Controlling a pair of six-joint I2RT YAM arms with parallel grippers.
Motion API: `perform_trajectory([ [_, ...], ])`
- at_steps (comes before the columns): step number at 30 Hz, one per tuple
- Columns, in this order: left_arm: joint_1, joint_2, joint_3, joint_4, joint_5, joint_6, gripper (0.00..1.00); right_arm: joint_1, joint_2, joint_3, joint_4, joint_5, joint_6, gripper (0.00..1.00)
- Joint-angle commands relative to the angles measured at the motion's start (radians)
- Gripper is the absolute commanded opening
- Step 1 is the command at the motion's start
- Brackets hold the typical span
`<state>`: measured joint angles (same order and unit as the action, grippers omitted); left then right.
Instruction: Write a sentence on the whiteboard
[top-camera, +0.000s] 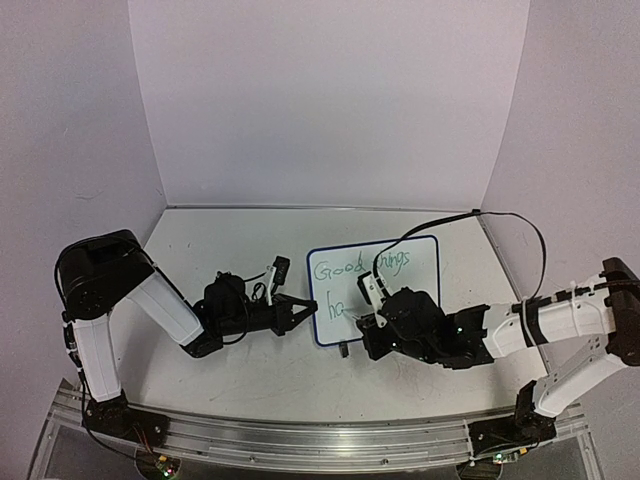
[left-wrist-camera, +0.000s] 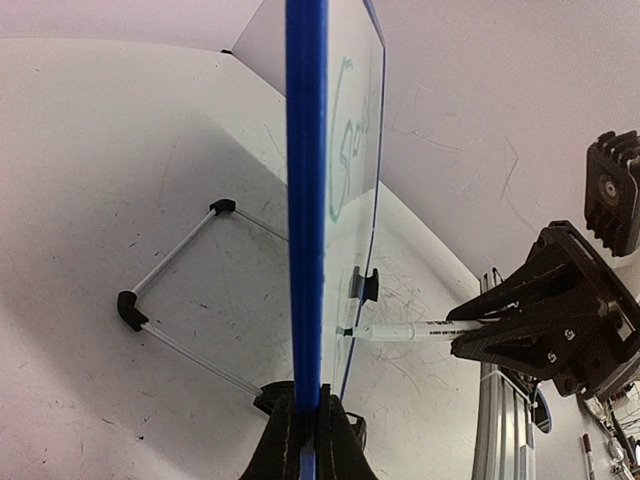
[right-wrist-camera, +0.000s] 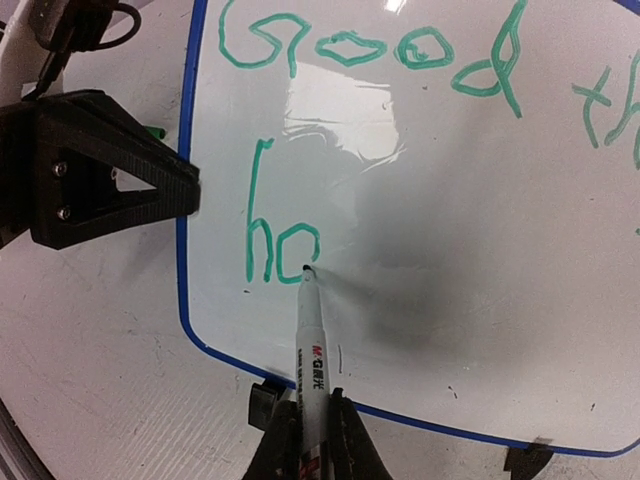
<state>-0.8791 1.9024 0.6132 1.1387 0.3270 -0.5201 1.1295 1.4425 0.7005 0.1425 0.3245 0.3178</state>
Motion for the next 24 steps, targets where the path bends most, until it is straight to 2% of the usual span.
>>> perform_trajectory([
  [1,-0.005,-0.045,0.028,-0.003,-0.02,0.035,0.0,-0.024,-0.008,0.047,0.031,0.059,-0.015,0.0],
  [10,-0.005,-0.043,0.028,-0.003,-0.021,0.035,0.0,-0.028,-0.002,0.047,0.029,0.044,-0.017,0.0],
  [18,-0.005,-0.046,0.027,-0.004,-0.019,0.039,0.0,-0.029,-0.013,-0.025,0.017,-0.024,0.02,0.0],
  [24,-0.005,-0.045,0.027,-0.005,-0.022,0.039,0.0,-0.028,-0.02,-0.055,0.008,-0.02,0.03,0.0],
])
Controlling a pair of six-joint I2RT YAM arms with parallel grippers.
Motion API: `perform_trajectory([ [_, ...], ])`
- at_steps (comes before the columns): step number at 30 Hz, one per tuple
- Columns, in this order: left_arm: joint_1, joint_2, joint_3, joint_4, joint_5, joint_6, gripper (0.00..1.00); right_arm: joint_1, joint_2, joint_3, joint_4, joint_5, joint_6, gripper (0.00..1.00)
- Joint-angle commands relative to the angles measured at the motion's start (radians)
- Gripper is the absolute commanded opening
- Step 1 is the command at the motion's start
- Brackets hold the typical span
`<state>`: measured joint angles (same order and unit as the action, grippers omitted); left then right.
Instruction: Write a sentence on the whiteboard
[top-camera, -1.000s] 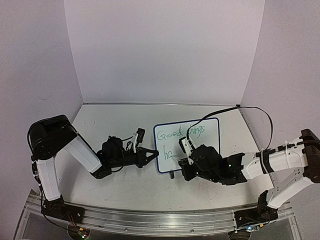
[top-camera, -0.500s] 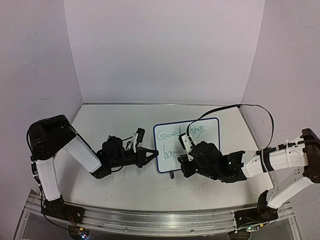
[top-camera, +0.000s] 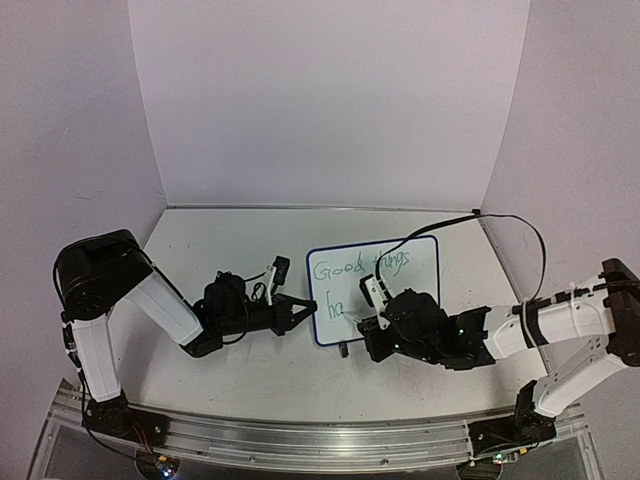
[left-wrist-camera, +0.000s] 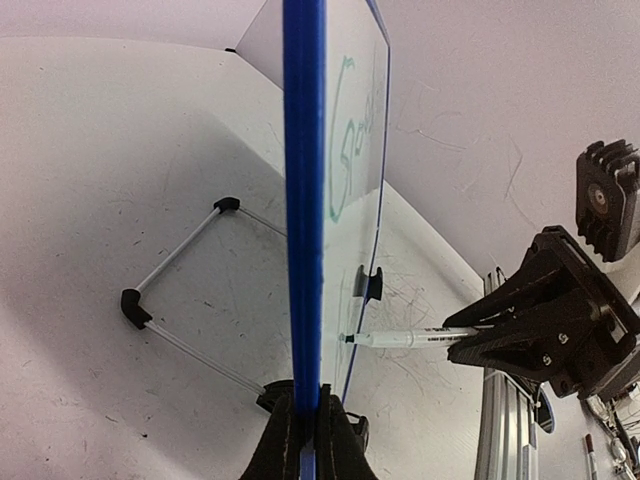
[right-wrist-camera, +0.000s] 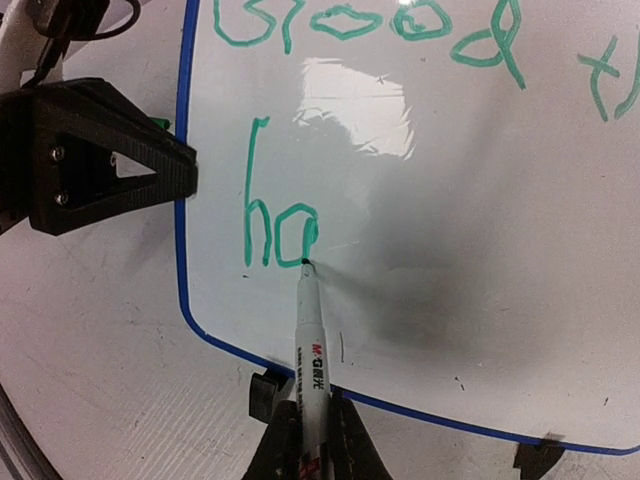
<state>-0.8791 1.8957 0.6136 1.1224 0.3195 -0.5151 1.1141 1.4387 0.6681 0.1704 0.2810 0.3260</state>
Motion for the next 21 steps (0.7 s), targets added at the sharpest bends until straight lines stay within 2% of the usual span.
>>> perform_trajectory([
  [1,-0.005,-0.037,0.027,0.012,-0.014,0.034,0.0,-0.012,-0.024,-0.022,-0.023,0.028,0.022,0.0],
  [9,-0.005,-0.037,0.031,0.008,-0.013,0.033,0.0,-0.014,-0.119,0.023,-0.024,0.024,0.01,0.0],
  [21,-0.006,-0.04,0.029,0.005,-0.011,0.035,0.0,-0.033,-0.043,0.059,0.01,0.034,-0.022,0.0],
])
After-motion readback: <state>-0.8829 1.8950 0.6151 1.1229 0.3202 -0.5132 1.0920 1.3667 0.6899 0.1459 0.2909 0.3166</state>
